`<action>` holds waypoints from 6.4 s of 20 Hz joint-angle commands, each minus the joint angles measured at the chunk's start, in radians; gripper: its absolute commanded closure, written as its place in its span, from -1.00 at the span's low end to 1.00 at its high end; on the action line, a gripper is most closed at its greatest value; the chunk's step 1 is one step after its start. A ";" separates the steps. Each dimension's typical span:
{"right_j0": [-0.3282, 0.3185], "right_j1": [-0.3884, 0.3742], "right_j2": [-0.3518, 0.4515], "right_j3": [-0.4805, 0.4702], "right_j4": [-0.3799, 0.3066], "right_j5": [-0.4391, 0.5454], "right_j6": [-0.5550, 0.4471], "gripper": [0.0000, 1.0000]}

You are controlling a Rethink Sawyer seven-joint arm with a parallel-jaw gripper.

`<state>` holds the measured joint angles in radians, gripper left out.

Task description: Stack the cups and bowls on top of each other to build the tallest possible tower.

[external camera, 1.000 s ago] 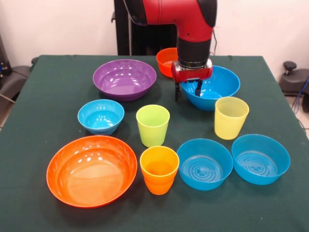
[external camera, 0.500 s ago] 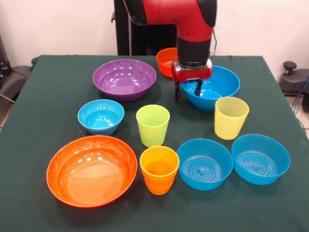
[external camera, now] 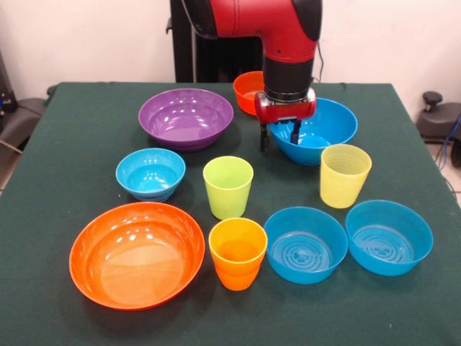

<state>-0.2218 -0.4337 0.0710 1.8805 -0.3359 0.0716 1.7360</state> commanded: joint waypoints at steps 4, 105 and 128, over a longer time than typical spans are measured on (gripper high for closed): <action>-0.003 0.042 0.044 -0.088 0.039 0.034 0.122 -1.00; -0.771 0.125 0.770 -0.279 -0.126 0.713 -0.404 1.00; -0.767 -0.011 0.758 -0.326 -0.257 1.011 -0.439 1.00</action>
<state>-0.9978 -0.4194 0.8141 1.6344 -0.5008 0.9922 1.6674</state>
